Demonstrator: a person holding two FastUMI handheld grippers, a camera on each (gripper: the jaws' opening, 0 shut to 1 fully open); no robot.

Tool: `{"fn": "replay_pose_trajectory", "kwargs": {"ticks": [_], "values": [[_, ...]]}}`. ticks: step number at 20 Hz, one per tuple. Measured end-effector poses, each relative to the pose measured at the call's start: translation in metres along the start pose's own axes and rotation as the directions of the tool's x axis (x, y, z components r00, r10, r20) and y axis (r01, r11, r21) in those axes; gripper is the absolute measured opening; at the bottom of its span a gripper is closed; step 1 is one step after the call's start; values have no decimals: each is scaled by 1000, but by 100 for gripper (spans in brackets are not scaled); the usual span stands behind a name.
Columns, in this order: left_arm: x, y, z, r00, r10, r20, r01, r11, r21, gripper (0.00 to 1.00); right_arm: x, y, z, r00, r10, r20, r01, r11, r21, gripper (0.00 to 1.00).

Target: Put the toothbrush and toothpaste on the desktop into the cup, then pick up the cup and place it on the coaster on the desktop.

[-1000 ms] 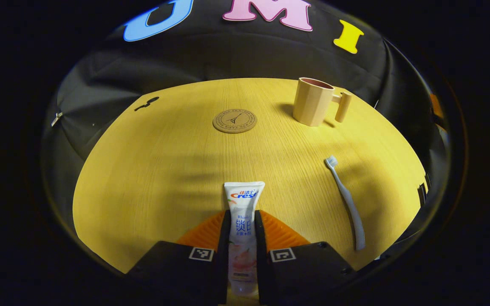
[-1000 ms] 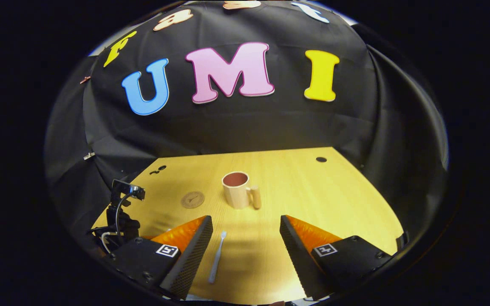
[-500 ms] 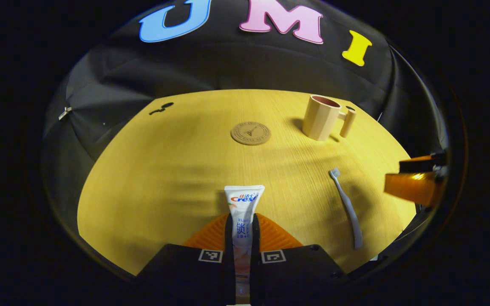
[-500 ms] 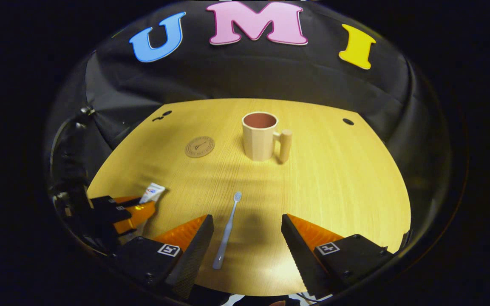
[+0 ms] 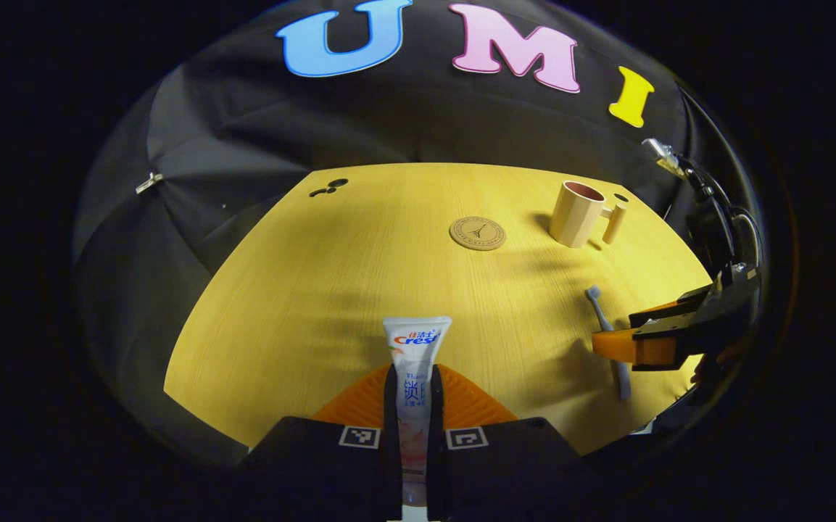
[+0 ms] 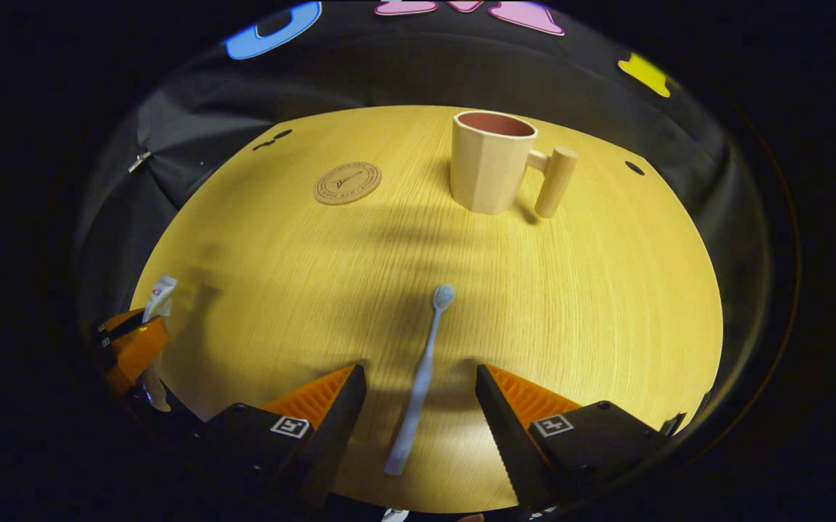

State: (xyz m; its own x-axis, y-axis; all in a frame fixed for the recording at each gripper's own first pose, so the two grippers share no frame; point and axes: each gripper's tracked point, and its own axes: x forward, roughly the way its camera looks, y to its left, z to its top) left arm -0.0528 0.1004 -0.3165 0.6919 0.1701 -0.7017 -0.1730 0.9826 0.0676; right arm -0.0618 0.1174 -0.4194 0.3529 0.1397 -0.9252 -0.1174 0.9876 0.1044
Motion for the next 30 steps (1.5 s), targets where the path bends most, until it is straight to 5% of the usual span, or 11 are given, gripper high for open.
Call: {"fn": "replay_pose_trajectory", "kwargs": {"ticks": [7, 9, 10, 11, 15, 21, 26, 30], "values": [[-8, 7, -8, 1000, 17, -1, -17, 999, -35, 19, 8, 0, 2, 999, -23, -32, 22, 1000, -21, 76], [-9, 11, -9, 1000, 26, -4, -26, 998, -49, 19, 6, 3, 1, 998, -24, -50, 23, 1000, -18, 54], [-11, 12, -11, 1000, 29, -5, -29, 998, -56, 19, 5, 2, 1, 998, -28, -57, 27, 1000, -11, 53], [-12, 13, -11, 999, 33, -5, -33, 998, -62, 18, 6, 1, -1, 998, -32, -62, 32, 999, -3, 37], [-19, 19, -16, 998, 56, -2, -56, 996, -75, 19, 4, 1, 0, 998, -2, -56, 4, 1000, 31, 12], [-31, 4, 6, 996, 41, 78, -34, 995, -93, 19, -6, 8, 8, 987, 134, 88, -137, 990, 35, 7], [-41, -30, 79, 963, -39, 265, 71, 991, -113, 18, -55, 8, 60, 903, 247, 350, -294, 952, 87, 7], [-40, -78, 163, 888, -159, 431, 230, 966, -118, 18, -106, -14, 98, 816, 264, 515, -355, 931, 86, 7]]}}
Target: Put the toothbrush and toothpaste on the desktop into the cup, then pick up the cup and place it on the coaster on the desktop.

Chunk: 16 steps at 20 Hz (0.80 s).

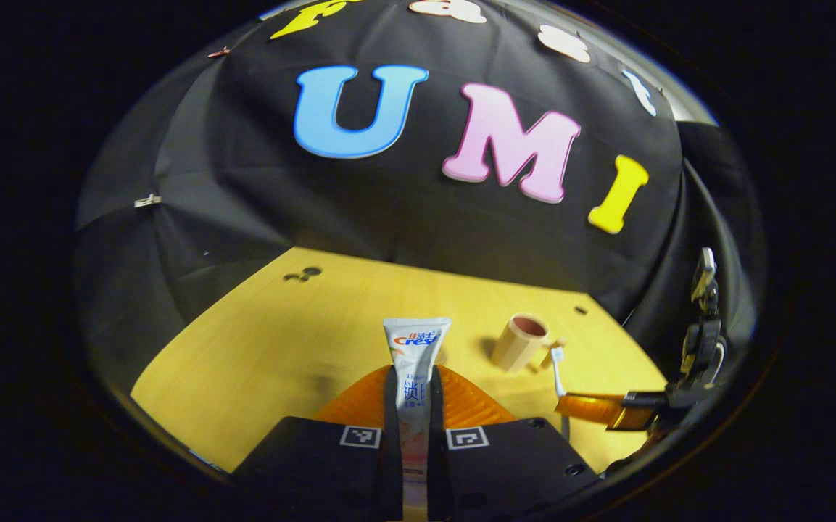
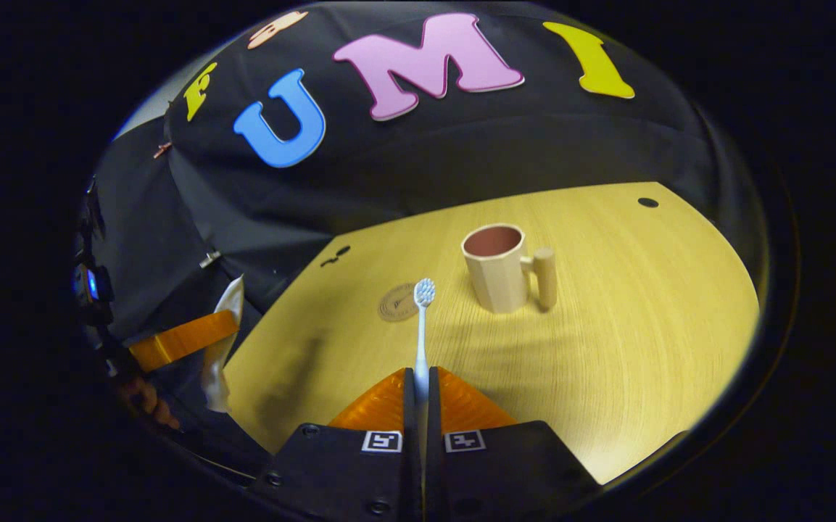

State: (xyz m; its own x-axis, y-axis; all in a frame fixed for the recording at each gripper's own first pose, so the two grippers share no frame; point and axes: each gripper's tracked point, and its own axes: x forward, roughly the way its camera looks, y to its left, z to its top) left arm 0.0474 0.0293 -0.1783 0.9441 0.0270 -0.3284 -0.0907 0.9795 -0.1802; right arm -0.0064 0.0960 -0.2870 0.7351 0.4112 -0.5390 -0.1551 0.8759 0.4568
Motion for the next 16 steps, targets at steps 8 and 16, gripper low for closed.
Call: {"fn": "replay_pose_trajectory", "kwargs": {"ticks": [8, 16], "values": [[108, -120, 96, 943, -230, 239, 261, 959, -109, 18, -57, -45, 67, 980, -38, 196, 42, 999, -17, 6], [208, -157, 86, 884, -246, 397, 319, 939, -128, 18, -72, -97, 71, 962, -87, 259, 94, 995, -14, 6]]}}
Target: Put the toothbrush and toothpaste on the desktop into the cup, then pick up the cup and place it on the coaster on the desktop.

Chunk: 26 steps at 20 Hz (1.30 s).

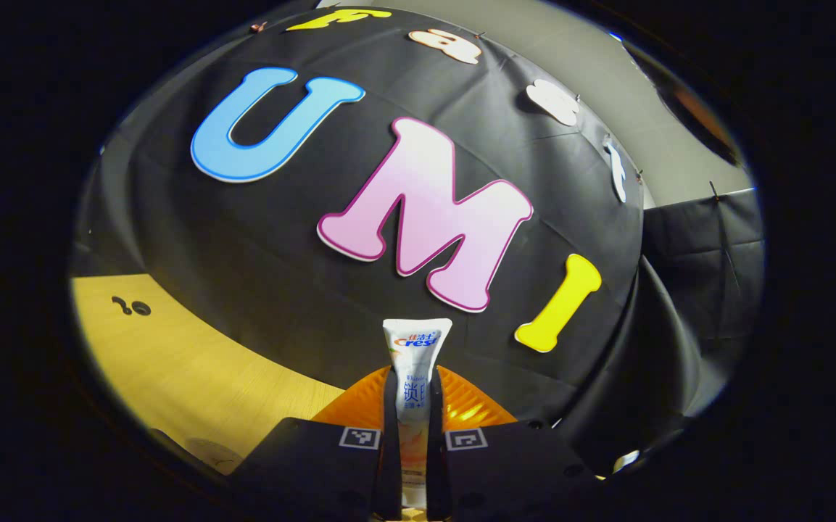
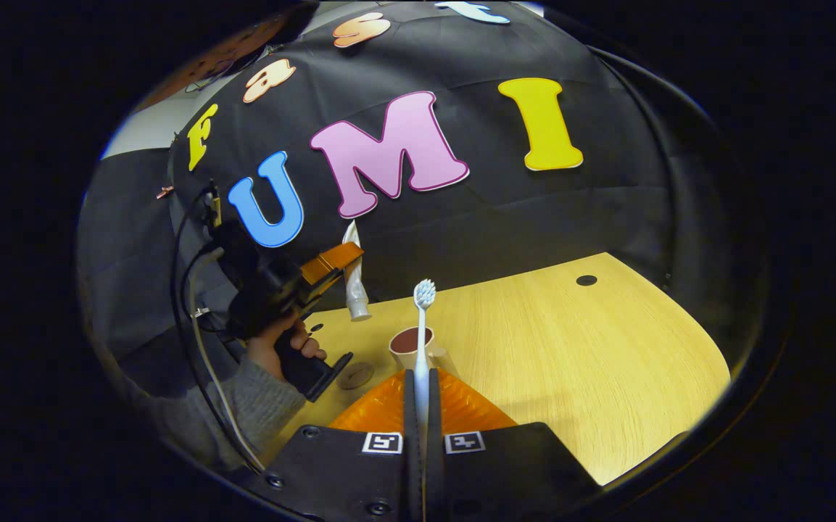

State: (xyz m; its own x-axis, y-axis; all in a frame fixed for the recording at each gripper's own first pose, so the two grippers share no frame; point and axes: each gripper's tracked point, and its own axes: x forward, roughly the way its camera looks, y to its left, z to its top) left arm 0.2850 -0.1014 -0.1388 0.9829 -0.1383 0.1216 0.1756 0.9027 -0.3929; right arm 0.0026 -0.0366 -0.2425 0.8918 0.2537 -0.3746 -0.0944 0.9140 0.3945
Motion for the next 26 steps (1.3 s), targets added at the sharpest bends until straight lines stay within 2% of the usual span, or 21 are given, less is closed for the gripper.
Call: {"fn": "replay_pose_trajectory", "kwargs": {"ticks": [5, 10, 14, 19, 25, 26], "values": [[19, 10, -45, 1000, -4, 18, 2, 994, 111, 18, 0, -17, -13, 1000, -29, 2, 29, 999, 15, 6], [27, 18, -78, 1000, 12, -15, -8, 971, 240, 18, 3, -19, -16, 1000, -22, 3, 22, 999, 36, 6], [14, 22, -104, 998, 19, -53, -4, 964, 266, 22, 6, -20, -11, 1000, -18, 18, 17, 999, 49, 6], [2, 22, -122, 992, 21, -121, 10, 968, 253, 28, 8, -19, -1, 999, -17, 28, 16, 999, 40, 6], [-19, 14, -130, 984, 11, -178, 35, 967, 253, 35, 15, -7, 27, 997, 10, 76, -13, 1000, 27, 6], [-22, 14, -127, 985, 7, -171, 36, 968, 250, 48, 17, -4, 34, 996, 20, 88, -22, 999, 23, 6]]}}
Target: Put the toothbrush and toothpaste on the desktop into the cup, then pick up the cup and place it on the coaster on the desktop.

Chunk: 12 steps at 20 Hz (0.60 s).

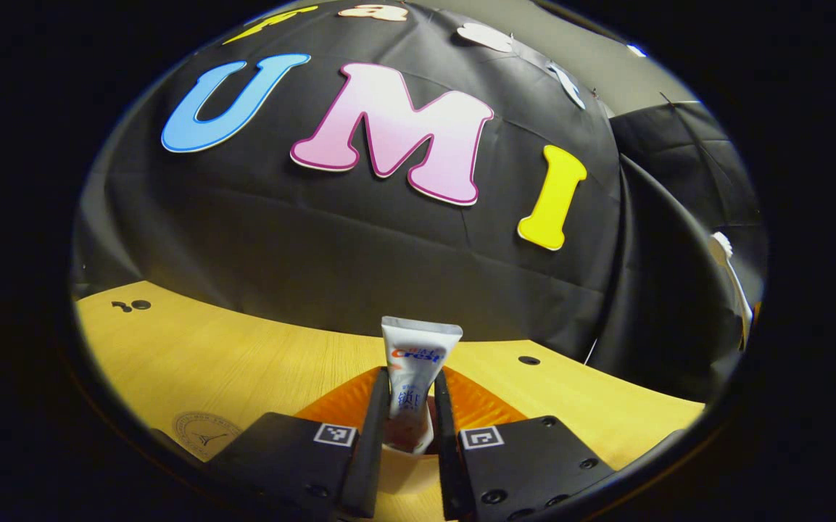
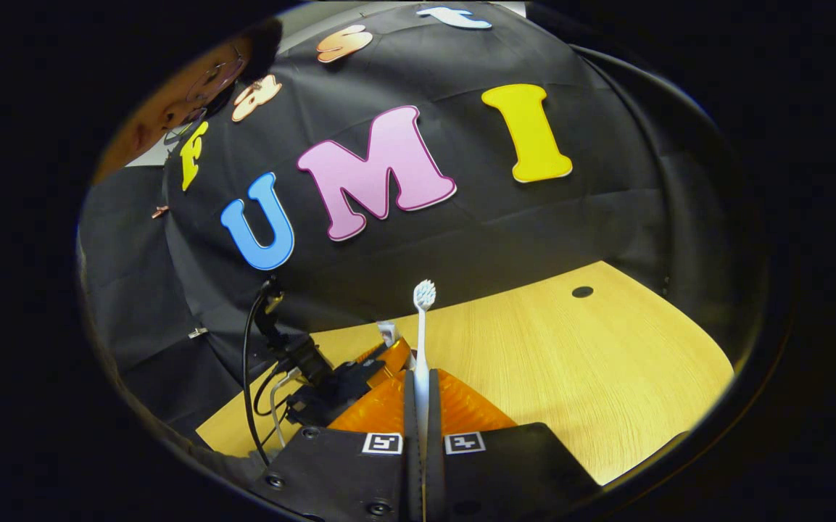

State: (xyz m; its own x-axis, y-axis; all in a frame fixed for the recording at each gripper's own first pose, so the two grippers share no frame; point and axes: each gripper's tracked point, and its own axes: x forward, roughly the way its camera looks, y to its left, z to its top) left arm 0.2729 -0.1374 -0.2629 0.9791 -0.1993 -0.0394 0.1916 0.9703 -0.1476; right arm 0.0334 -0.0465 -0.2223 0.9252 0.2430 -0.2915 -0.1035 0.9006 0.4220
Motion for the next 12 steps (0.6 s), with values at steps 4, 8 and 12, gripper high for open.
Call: {"fn": "replay_pose_trajectory", "kwargs": {"ticks": [4, 8, 12], "values": [[-20, 6, 0, 999, 18, -30, -18, 1000, -17, 66, 20, 19, 33, 995, 54, 78, -54, 999, -7, 6], [-63, 25, 8, 998, 52, -44, -53, 998, -21, 71, 56, 48, 72, 971, 159, 177, -151, 987, -55, 6], [-122, 47, 12, 993, 93, -79, -95, 995, -27, 72, 97, 83, 98, 926, 284, 247, -245, 953, -177, 6]]}}
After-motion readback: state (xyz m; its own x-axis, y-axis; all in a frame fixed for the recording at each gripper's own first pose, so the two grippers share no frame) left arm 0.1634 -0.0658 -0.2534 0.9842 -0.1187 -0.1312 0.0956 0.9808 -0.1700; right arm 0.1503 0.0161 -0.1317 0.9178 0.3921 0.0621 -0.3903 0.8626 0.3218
